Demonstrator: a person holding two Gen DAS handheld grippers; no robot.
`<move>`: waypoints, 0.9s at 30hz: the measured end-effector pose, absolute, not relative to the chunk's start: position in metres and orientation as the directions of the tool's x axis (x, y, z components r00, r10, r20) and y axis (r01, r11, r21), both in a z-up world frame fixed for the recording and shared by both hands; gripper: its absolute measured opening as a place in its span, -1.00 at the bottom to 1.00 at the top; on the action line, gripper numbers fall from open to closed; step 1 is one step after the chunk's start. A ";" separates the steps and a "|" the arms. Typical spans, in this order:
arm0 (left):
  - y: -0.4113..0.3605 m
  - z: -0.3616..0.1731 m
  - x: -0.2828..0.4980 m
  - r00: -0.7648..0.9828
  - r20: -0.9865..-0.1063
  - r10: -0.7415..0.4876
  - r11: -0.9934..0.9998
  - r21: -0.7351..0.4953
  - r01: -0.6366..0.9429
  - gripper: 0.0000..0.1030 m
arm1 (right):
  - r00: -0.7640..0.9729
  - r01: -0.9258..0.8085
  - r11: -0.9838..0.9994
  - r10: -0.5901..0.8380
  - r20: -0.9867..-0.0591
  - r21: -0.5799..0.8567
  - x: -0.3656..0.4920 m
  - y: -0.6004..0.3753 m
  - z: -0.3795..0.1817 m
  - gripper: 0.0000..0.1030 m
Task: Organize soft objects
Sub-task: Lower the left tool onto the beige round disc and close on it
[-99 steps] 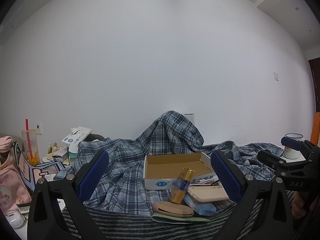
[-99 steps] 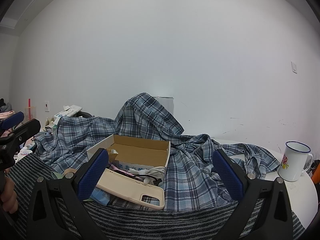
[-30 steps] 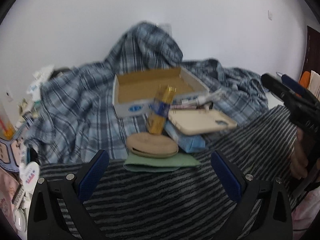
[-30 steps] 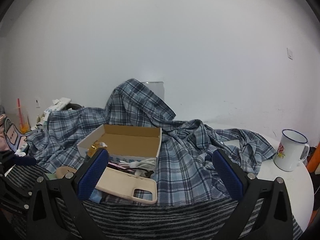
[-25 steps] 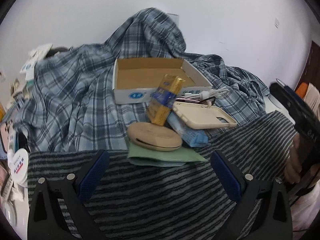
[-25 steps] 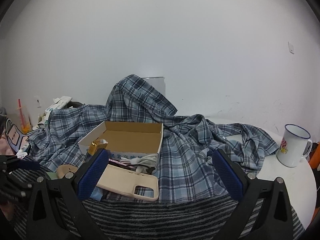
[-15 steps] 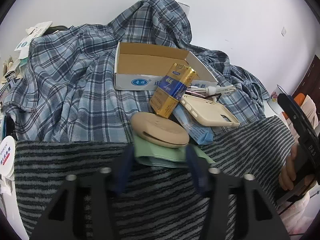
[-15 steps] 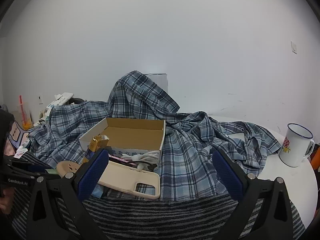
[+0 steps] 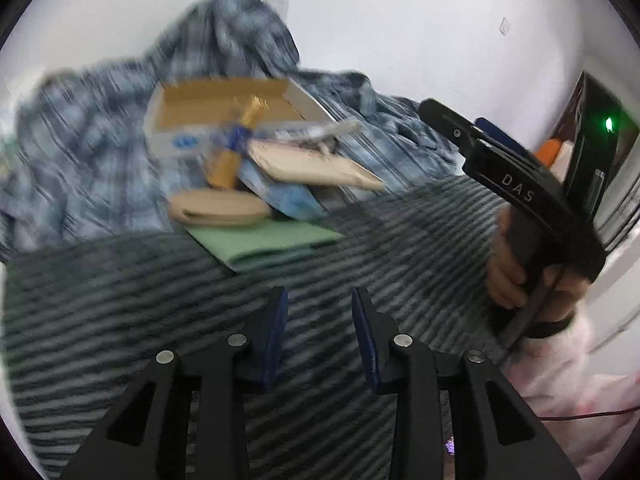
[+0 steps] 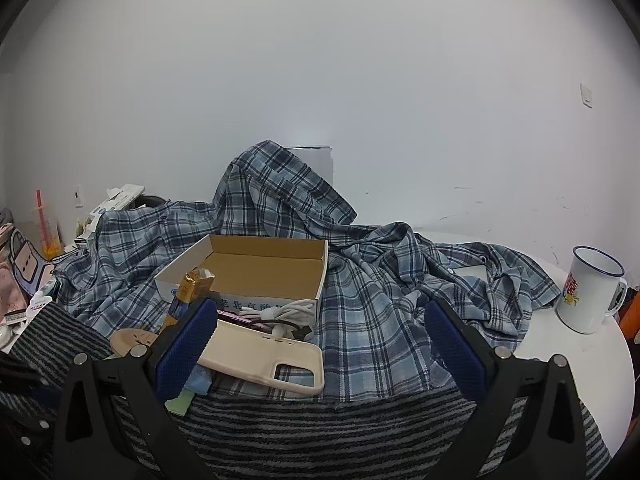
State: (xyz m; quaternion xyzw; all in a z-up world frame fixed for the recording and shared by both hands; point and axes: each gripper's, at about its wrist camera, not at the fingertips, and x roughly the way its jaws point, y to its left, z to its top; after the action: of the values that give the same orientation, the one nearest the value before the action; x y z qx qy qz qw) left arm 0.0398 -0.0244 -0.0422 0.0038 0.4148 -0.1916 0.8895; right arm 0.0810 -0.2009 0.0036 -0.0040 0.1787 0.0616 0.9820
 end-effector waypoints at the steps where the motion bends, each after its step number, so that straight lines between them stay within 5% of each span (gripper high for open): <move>1: -0.025 -0.039 0.038 0.619 -0.730 -0.289 0.940 -0.094 0.328 -0.22 | 0.929 -0.121 0.993 0.118 -0.351 0.015 0.081 -0.202 0.003 1.00; 3: -0.020 -0.035 0.043 0.645 -0.722 -0.250 0.952 -0.064 0.298 0.49 | 0.928 -0.117 0.993 0.115 -0.354 0.018 0.080 -0.202 0.004 1.00; 6: -0.001 -0.036 0.062 0.638 -0.721 -0.269 0.958 -0.130 0.257 0.53 | 0.917 -0.094 0.996 0.088 -0.390 0.003 0.081 -0.200 0.003 1.00; 14: 0.015 -0.049 0.103 0.584 -0.755 -0.297 0.951 -0.175 0.256 0.53 | 0.767 -0.251 0.962 0.264 -0.585 0.104 0.089 -0.181 -0.021 0.27; 16: 0.011 -0.053 0.104 0.582 -0.761 -0.286 0.953 -0.161 0.258 0.45 | 0.714 -0.280 0.954 0.283 -0.640 0.110 0.092 -0.169 -0.032 -0.01; 18: 0.006 -0.055 0.101 0.576 -0.760 -0.301 0.945 -0.158 0.286 -0.21 | 0.634 -0.315 0.940 0.309 -0.709 0.127 0.098 -0.157 -0.045 -0.29; 27: -0.008 -0.052 0.080 0.543 -0.761 -0.355 0.922 -0.188 0.339 -0.47 | 0.570 -0.321 0.934 0.324 -0.755 0.159 0.093 -0.150 -0.055 -0.42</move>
State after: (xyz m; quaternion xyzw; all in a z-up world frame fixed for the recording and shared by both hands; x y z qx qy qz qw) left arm 0.0805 -0.0076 -0.0524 -0.0092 0.4354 -0.1978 0.8782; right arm 0.0934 -0.1502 -0.0549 0.0018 0.4266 0.1821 0.8859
